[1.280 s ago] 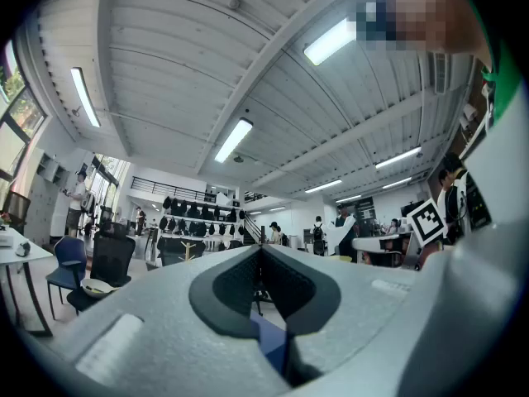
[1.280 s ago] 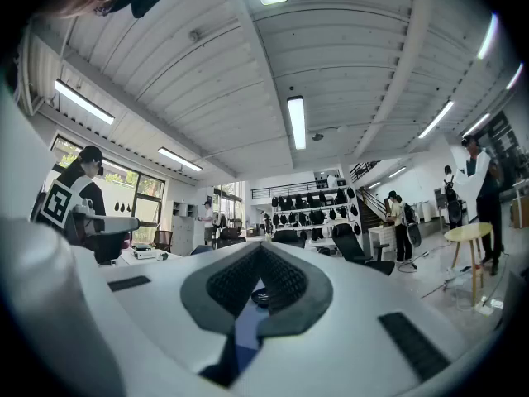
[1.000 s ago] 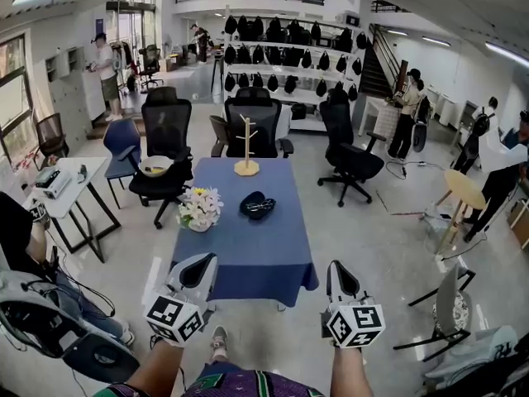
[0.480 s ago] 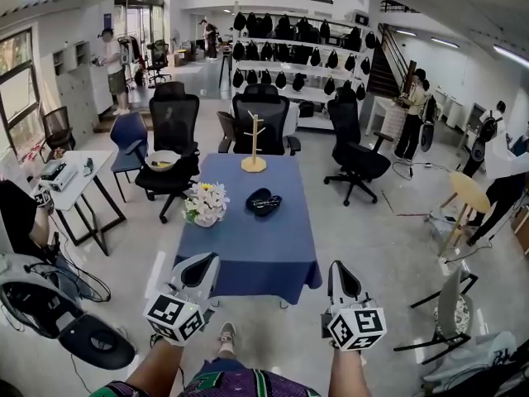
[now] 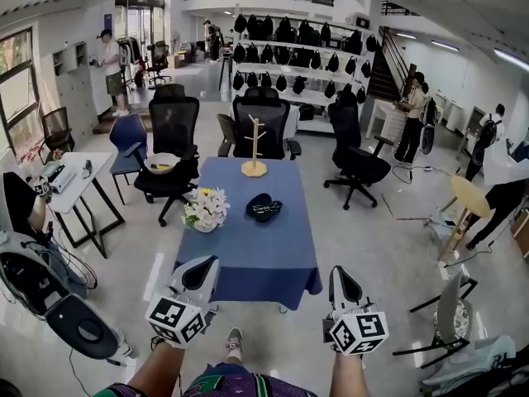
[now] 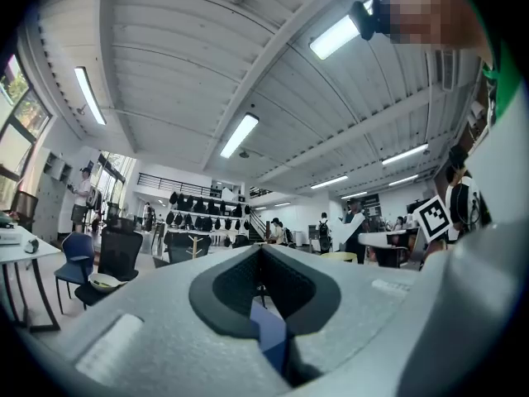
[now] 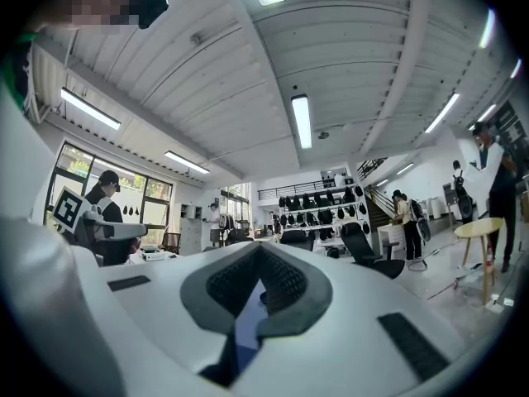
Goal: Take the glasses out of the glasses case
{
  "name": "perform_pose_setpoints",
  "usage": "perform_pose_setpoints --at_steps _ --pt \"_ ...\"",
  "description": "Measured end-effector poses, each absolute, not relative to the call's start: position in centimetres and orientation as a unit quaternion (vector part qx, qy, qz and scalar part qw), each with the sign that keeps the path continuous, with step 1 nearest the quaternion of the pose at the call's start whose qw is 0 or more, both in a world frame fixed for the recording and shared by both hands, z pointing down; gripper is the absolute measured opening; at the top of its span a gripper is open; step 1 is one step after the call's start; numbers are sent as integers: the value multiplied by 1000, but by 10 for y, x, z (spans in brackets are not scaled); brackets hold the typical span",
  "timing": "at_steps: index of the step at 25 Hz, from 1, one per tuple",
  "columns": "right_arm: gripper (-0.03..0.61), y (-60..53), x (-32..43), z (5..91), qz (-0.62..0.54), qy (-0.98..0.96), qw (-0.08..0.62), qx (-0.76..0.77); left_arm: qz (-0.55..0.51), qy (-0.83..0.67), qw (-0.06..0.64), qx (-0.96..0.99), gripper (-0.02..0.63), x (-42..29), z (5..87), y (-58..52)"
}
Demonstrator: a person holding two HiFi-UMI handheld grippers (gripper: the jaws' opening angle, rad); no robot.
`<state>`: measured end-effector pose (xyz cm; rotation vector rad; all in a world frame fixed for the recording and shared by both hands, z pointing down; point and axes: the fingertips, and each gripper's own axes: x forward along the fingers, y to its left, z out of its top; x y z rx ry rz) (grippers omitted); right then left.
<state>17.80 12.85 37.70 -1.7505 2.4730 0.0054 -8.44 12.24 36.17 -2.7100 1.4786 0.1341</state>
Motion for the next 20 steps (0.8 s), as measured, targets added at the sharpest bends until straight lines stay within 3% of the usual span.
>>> perform_pose_setpoints --at_steps 20 --pt "0 -16 142 357 0 821 59 -567 57 509 17 -859 15 -131 361 -16"
